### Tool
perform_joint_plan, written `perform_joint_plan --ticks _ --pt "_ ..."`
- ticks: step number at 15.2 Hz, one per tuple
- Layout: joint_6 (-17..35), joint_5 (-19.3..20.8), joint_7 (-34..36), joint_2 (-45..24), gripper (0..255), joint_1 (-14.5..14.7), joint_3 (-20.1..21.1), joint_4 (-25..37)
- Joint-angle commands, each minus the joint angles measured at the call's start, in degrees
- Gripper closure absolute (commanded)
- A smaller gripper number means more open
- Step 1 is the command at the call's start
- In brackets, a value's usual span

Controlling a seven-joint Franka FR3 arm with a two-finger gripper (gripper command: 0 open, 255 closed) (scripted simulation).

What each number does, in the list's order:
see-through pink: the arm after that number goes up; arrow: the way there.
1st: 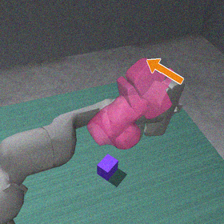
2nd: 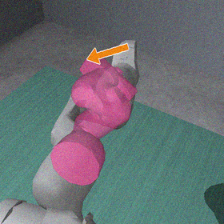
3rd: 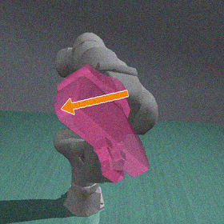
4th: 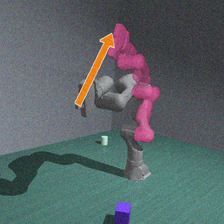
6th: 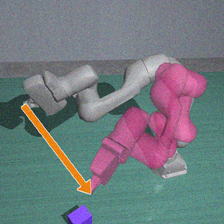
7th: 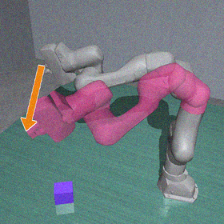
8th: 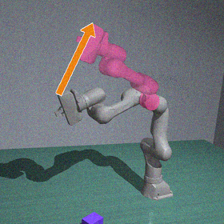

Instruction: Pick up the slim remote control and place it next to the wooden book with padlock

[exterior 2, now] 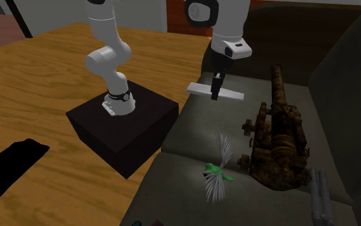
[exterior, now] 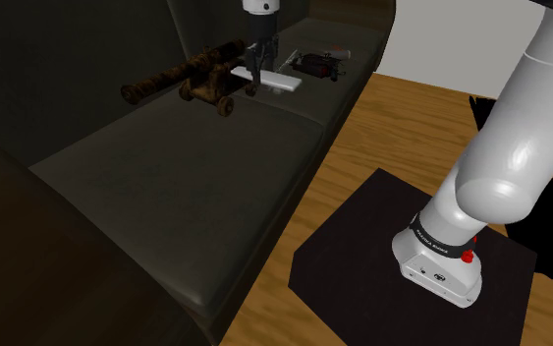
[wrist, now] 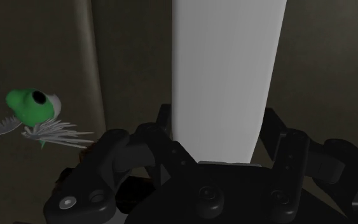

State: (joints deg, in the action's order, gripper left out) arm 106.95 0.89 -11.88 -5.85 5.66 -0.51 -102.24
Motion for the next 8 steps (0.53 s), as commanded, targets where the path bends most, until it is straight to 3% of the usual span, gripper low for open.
perform_joint_plan --ticks 1,8 --pt "-0.23 -0.07 -2.3 -0.45 255 -1.25 -1.02 0.7" --pt "-1.25 -0.67 -11.37 -3.84 255 -6.37 -4.85 5.24"
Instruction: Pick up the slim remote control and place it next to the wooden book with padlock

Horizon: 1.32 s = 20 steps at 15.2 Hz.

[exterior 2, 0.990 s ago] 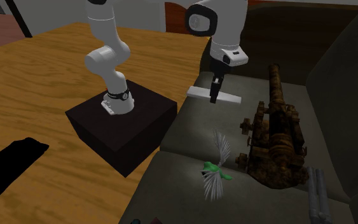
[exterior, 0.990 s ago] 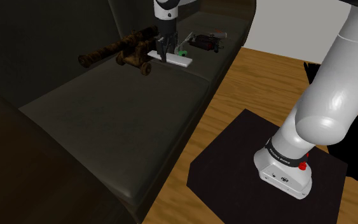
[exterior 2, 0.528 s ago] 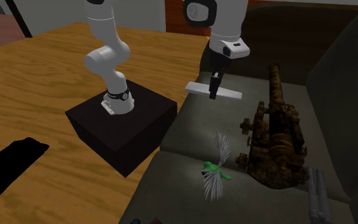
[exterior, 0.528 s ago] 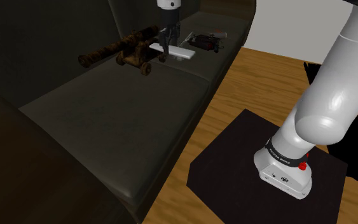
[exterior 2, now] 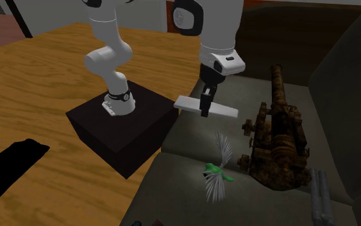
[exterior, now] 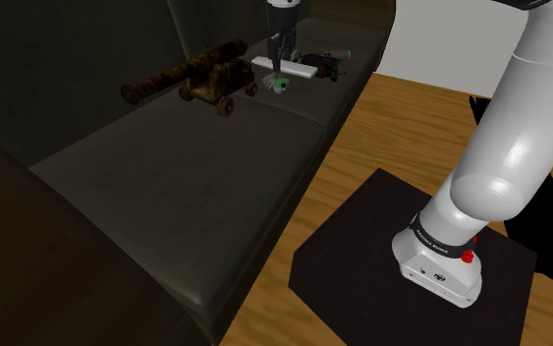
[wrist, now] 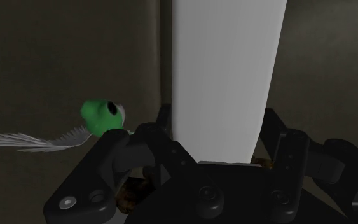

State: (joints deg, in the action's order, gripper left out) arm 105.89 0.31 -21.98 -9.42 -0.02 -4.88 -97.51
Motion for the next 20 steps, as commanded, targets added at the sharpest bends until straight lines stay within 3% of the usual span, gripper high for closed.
perform_joint_plan --ticks 1,8,15,20 --pt "-0.43 -0.24 -2.55 -0.97 255 -1.43 -0.98 1.46" --pt "-2.89 -1.69 -11.27 -7.45 255 -7.0 -4.08 10.44" --pt "-7.42 -3.85 -19.04 -16.88 255 -13.25 -6.1 24.33" --pt "-3.51 -3.85 -19.04 -16.78 255 -13.07 -6.02 20.31"
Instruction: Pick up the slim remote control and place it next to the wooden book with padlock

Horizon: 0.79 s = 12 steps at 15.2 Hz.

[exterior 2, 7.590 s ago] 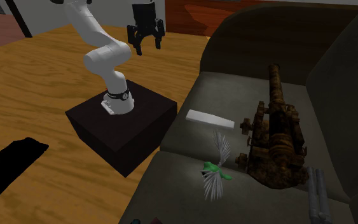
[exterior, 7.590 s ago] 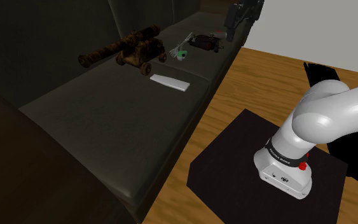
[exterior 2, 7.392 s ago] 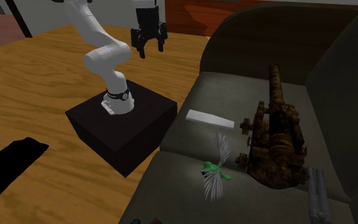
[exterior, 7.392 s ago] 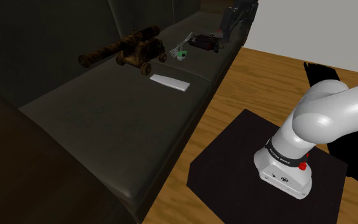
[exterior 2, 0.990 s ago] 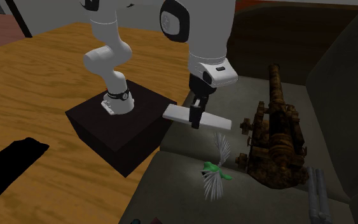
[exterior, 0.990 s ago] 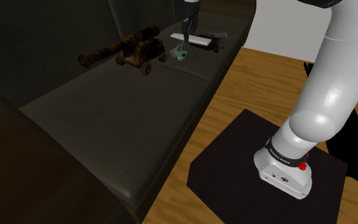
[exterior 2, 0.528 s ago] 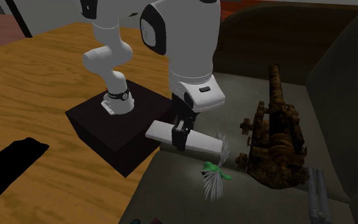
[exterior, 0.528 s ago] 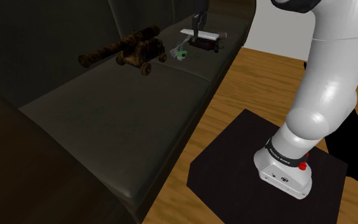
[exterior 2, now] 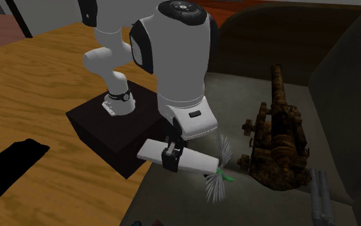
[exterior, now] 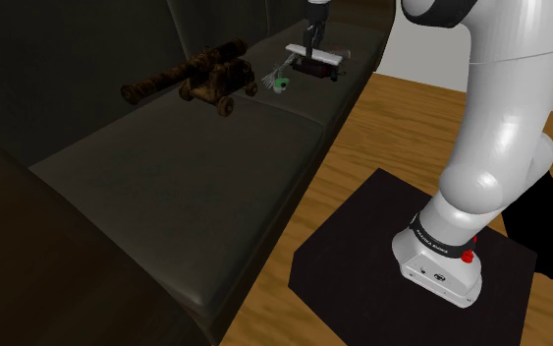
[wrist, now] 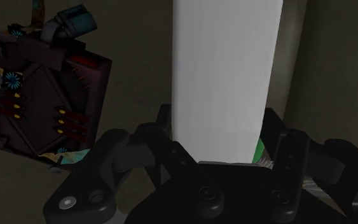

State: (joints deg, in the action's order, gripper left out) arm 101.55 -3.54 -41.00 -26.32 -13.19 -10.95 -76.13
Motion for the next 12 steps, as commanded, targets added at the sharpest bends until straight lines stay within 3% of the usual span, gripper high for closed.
perform_joint_plan --ticks 1,12 --pt "1.58 0.0 -0.03 0.1 255 0.12 0.05 -1.81" --pt "9.42 -0.3 -0.16 -1.15 255 0.3 0.24 -8.42"
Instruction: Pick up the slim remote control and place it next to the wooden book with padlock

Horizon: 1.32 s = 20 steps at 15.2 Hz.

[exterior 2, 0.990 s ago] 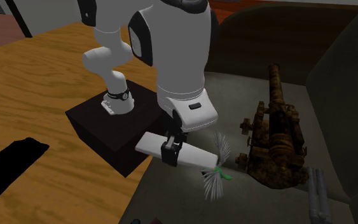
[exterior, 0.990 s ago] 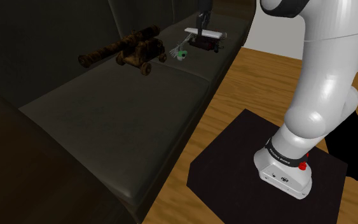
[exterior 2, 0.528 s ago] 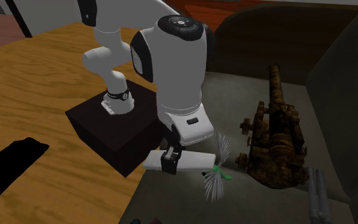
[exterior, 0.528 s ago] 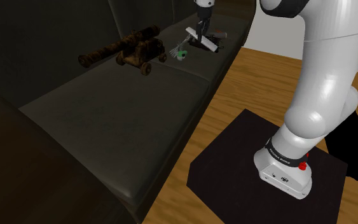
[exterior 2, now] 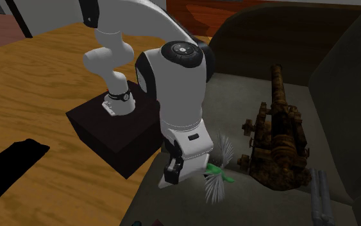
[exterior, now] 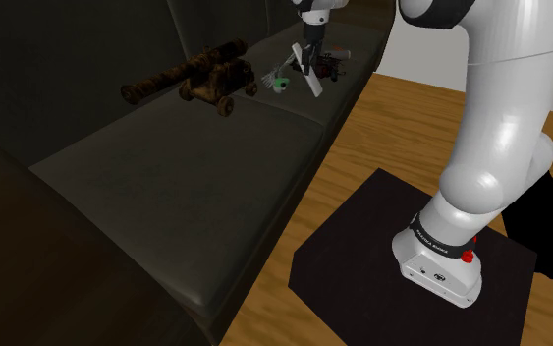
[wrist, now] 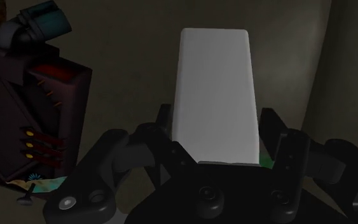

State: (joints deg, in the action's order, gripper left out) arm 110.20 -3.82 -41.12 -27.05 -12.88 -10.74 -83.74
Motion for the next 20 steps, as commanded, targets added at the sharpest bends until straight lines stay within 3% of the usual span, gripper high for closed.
perform_joint_plan --ticks 1,11,18,19,20 --pt "1.45 -0.06 -0.06 -0.61 255 0.0 0.05 -1.3" --pt "7.68 -0.56 -0.28 -3.0 255 -0.06 0.32 -5.17" --pt "7.68 -0.57 -0.29 -3.01 255 -0.04 0.3 -5.17" --pt "7.56 -0.59 -0.26 -3.18 0 -0.05 0.32 -4.87" --pt "7.61 -0.57 -0.24 -3.07 0 -0.02 0.31 -5.03"
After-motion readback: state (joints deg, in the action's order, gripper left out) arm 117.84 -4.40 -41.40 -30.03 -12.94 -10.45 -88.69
